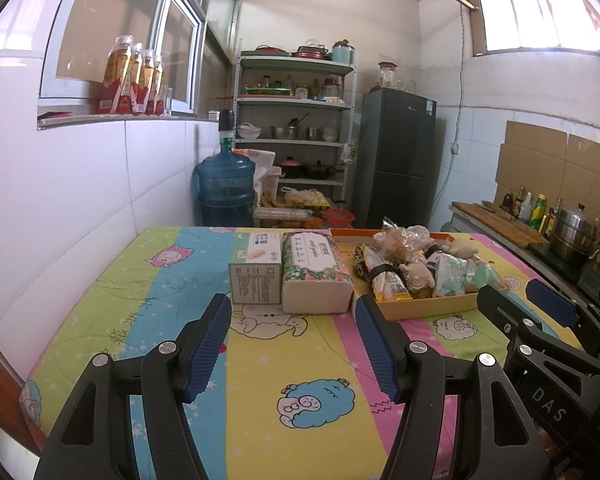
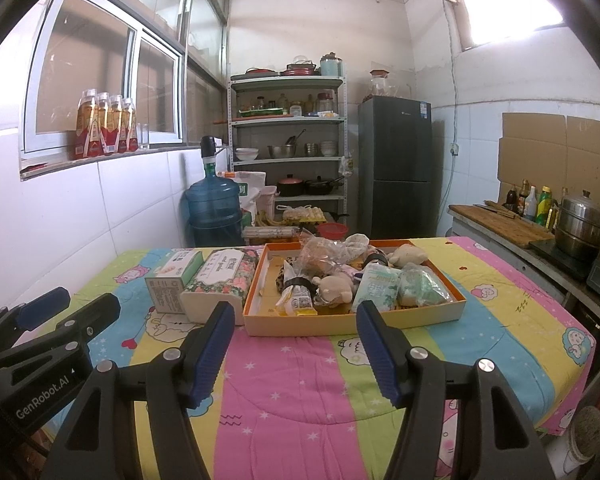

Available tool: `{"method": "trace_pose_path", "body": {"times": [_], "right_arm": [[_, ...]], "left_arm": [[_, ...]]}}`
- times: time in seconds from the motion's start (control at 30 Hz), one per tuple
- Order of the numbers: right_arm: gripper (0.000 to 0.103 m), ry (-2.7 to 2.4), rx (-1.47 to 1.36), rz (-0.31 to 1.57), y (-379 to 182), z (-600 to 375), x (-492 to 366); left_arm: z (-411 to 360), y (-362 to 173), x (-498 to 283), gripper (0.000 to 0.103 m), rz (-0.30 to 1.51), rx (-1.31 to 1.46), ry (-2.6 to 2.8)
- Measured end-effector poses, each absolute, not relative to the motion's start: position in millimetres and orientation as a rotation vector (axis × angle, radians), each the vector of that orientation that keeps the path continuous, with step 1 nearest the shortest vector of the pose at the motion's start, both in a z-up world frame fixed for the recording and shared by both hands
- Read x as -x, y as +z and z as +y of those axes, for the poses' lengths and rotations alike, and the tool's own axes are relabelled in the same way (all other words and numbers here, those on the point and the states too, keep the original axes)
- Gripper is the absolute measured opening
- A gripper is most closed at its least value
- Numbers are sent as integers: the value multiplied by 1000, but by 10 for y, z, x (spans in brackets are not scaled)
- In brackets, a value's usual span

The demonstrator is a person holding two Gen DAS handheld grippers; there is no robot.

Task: Organize soft objects

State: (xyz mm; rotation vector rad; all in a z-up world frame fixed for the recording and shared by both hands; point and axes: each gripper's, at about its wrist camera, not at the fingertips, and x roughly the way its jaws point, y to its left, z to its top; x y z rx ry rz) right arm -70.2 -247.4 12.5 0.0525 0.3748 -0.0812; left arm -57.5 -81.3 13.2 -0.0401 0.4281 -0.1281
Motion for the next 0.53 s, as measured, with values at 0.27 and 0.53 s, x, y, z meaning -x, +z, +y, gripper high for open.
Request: {"method": "trace_pose_path", "body": {"times": [0.27, 0.53], "right_arm": [[63, -78, -54, 377, 112, -2434, 715], [63, -72, -53, 372, 108, -2411, 728]], "left_arm": [[-822, 53, 600, 66, 429, 43, -129], [-797, 78, 635, 66, 420, 49, -126]]}}
